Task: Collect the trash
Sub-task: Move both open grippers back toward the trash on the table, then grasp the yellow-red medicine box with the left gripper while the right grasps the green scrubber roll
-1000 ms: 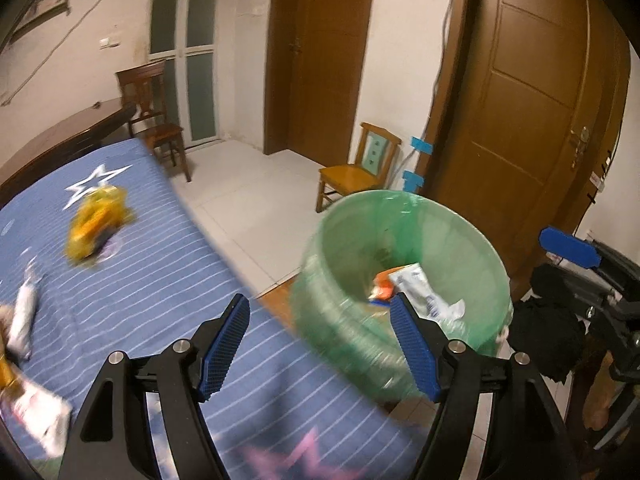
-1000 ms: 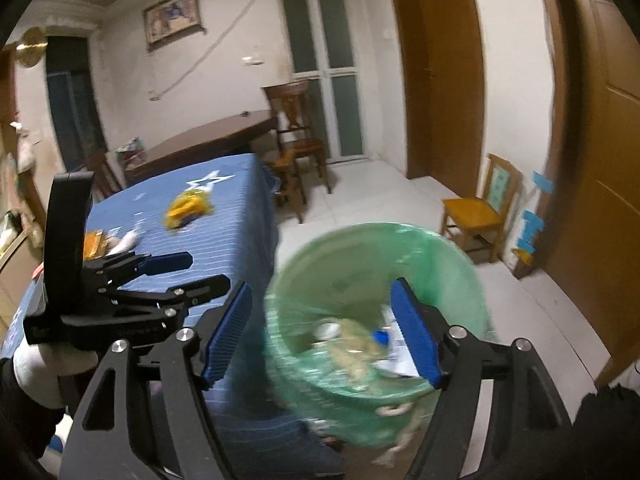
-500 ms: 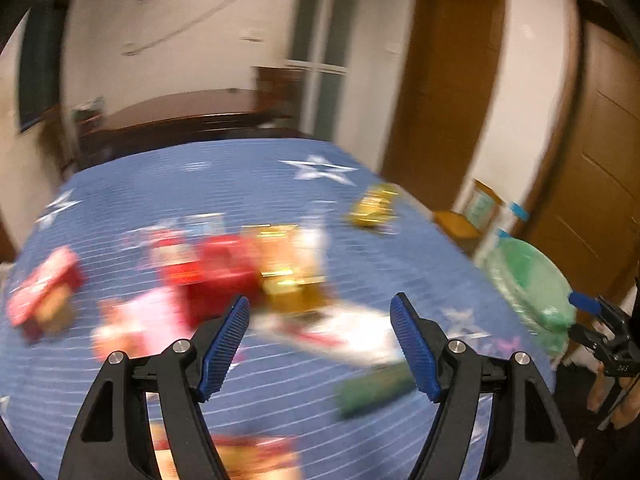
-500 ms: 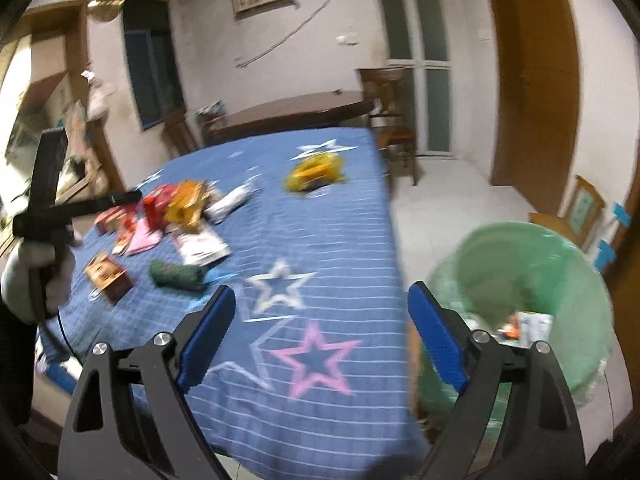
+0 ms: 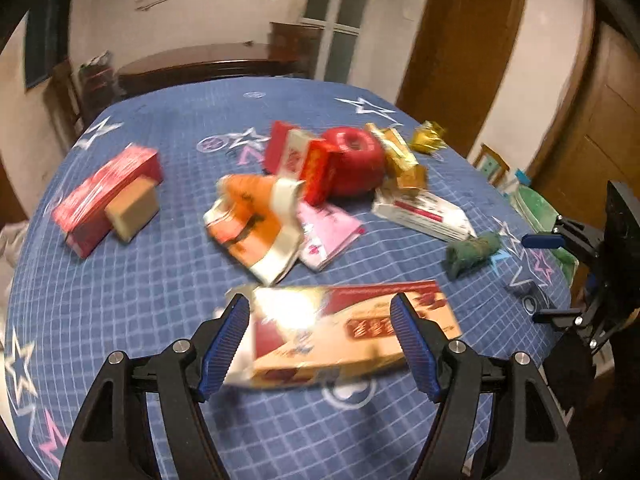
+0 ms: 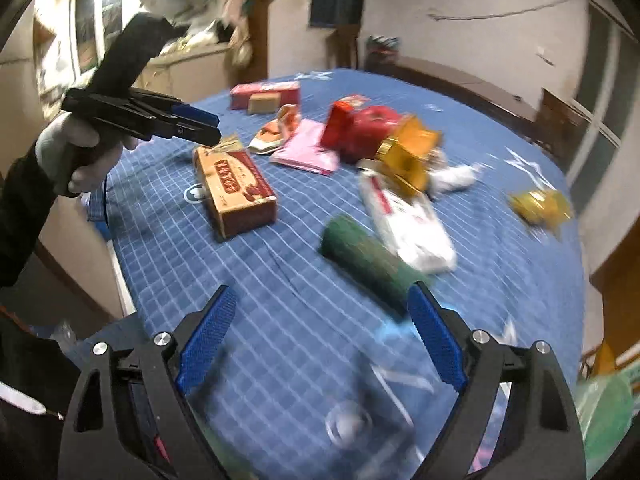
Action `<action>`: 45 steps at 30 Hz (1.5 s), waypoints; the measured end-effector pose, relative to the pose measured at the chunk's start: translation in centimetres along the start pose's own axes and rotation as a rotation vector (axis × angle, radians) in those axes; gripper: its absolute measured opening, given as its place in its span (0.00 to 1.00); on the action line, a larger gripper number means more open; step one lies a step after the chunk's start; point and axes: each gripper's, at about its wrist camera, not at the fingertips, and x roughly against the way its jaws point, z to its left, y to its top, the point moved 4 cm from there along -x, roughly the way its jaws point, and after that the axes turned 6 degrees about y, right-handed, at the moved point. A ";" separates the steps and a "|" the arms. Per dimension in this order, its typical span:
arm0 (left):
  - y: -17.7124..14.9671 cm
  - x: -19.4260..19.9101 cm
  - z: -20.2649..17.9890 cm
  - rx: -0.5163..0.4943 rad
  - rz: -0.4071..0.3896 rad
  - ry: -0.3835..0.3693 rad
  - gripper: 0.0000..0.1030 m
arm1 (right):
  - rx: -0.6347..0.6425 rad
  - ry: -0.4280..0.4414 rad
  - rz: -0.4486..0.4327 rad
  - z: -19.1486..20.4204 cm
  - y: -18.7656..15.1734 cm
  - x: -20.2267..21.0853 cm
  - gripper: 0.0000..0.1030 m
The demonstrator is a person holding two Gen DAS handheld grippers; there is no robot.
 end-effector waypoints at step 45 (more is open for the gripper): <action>-3.1 1.2 2.0 0.251 -0.006 0.151 0.87 | 0.177 -0.020 0.203 -4.0 -0.2 -1.8 0.69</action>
